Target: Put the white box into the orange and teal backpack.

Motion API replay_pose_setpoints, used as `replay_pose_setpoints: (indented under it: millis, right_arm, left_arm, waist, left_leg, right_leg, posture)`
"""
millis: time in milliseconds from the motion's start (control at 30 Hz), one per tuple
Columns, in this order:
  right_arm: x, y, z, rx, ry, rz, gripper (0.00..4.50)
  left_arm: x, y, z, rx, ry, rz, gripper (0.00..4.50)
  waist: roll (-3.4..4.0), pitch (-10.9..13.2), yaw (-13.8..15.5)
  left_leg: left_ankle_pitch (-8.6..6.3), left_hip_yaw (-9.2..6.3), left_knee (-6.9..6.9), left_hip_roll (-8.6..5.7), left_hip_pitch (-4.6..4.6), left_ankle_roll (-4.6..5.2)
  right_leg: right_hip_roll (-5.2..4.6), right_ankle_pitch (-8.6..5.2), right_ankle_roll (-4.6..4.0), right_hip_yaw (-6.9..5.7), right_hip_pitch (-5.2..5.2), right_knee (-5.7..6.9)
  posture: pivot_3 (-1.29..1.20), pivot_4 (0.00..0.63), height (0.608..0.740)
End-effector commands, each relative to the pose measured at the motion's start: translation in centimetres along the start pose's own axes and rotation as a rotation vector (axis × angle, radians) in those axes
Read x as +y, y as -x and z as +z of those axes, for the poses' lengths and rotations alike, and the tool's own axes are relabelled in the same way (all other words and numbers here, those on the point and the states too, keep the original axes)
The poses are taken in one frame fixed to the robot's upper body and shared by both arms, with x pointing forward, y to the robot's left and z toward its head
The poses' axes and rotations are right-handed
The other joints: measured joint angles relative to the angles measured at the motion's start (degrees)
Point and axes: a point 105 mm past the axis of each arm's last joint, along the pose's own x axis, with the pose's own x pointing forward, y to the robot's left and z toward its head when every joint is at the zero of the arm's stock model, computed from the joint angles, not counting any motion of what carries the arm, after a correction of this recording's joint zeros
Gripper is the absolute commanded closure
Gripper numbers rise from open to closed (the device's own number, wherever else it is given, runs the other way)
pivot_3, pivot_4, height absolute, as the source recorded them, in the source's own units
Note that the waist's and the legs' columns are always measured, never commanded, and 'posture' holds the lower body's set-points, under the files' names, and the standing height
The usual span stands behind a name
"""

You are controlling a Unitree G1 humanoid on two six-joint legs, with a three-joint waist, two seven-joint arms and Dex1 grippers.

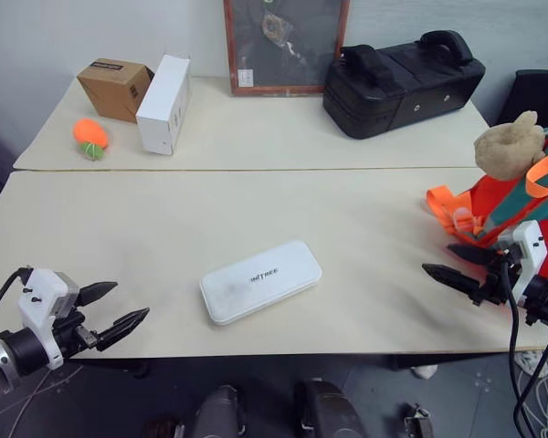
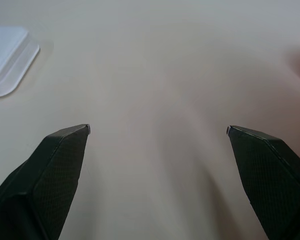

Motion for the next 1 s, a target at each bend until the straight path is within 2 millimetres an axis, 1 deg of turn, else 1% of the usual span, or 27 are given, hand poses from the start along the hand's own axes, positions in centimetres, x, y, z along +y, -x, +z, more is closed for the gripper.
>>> replay_pose_setpoints:
  millis: [33,300,467,633,700,733,800,900,967,1000]
  right_arm:
    - [0.1,0.2,0.7,-0.029,0.005,0.002,0.0]
    - [0.3,-0.1,0.7,-0.033,0.008,0.003,0.0]
    - [0.3,-0.3,0.6,-0.022,0.018,0.005,0.0]
    - [0.4,-0.5,0.9,-0.027,0.024,0.02,0.0]
    - [0.7,-0.6,1.0,-0.029,0.024,0.046,0.38]
    - [1.0,-0.8,1.0,-0.025,0.033,0.065,0.59]
    - [1.5,-1.3,1.1,-0.019,0.05,0.101,1.2]
    - [2.2,-2.1,1.2,-0.004,0.094,0.151,2.24]
    - [2.4,-3.0,0.8,0.007,0.125,0.165,2.86]
    - [2.5,-3.5,0.6,0.009,0.139,0.17,3.25]
  left_arm:
    - [-0.5,0.3,0.3,0.012,-0.051,-0.024,0.04]
    - [-0.2,0.1,0.3,0.008,-0.028,0.0,0.04]
    - [-0.7,0.0,0.2,0.008,-0.027,-0.012,0.04]
    - [-1.2,0.0,-0.2,0.015,-0.027,-0.02,0.04]
    - [-1.7,-0.1,-0.1,0.007,-0.026,-0.045,0.42]
    - [-2.3,-0.3,-0.2,0.011,-0.03,-0.081,0.61]
    - [-3.4,-0.8,-0.4,0.03,-0.045,-0.138,1.17]
    - [-4.3,-1.6,-0.9,0.055,-0.092,-0.161,2.12]
    - [-5.0,-2.0,-1.6,0.067,-0.101,-0.179,2.7]
    - [-5.3,-2.2,-1.8,0.066,-0.097,-0.191,3.06]
  waist:
    - [0.0,0.0,0.01]
    - [0.0,0.0,0.04]
    - [0.0,0.0,0.05]
    - [0.0,0.0,-0.05]
    - [0.0,0.0,0.0]
    - [0.0,0.0,0.04]
    - [0.0,0.0,0.05]
    - [0.01,0.0,0.01]
    - [0.02,-0.01,-0.1]
    - [0.02,-0.01,-0.19]
  left_leg:
    - [0.0,0.0,0.0,0.0,0.0,0.0]
    - [0.0,0.0,-0.01,0.0,0.0,0.0]
    - [0.0,0.0,-0.01,0.0,0.0,0.0]
    - [0.0,0.0,-0.01,0.0,0.0,0.0]
    - [0.0,0.0,-0.01,0.0,0.0,0.0]
    - [0.0,0.0,0.0,0.0,0.0,0.0]
    - [0.0,0.0,-0.01,0.0,0.0,0.0]
    - [0.0,0.0,0.0,0.0,0.0,0.0]
    - [0.0,0.01,-0.01,-0.01,0.0,0.0]
    - [0.0,0.01,-0.01,0.0,0.01,0.0]
  right_leg:
    - [0.0,0.0,0.0,0.0,0.0,0.0]
    - [0.0,0.0,0.0,0.0,0.0,-0.01]
    - [0.0,0.0,0.0,0.0,0.0,0.0]
    - [0.0,0.0,0.0,0.0,0.0,-0.01]
    - [0.0,0.0,0.0,0.0,0.0,0.0]
    - [0.0,0.0,0.0,0.0,0.0,0.0]
    - [0.0,0.0,0.0,0.0,0.01,-0.01]
    - [0.0,0.0,0.0,0.01,0.0,0.0]
    - [0.0,0.0,0.0,0.01,0.0,0.0]
    - [0.01,0.0,0.0,0.01,0.0,0.0]
  posture:
    - [0.0,0.15,0.74]
    - [0.0,0.15,0.74]
    - [0.0,0.15,0.74]
    - [0.0,0.15,0.74]
    - [0.0,0.15,0.74]
    - [0.0,0.15,0.74]
    - [0.0,0.15,0.74]
    - [0.0,0.15,0.74]
    - [0.0,0.15,0.74]
    - [0.0,0.15,0.74]
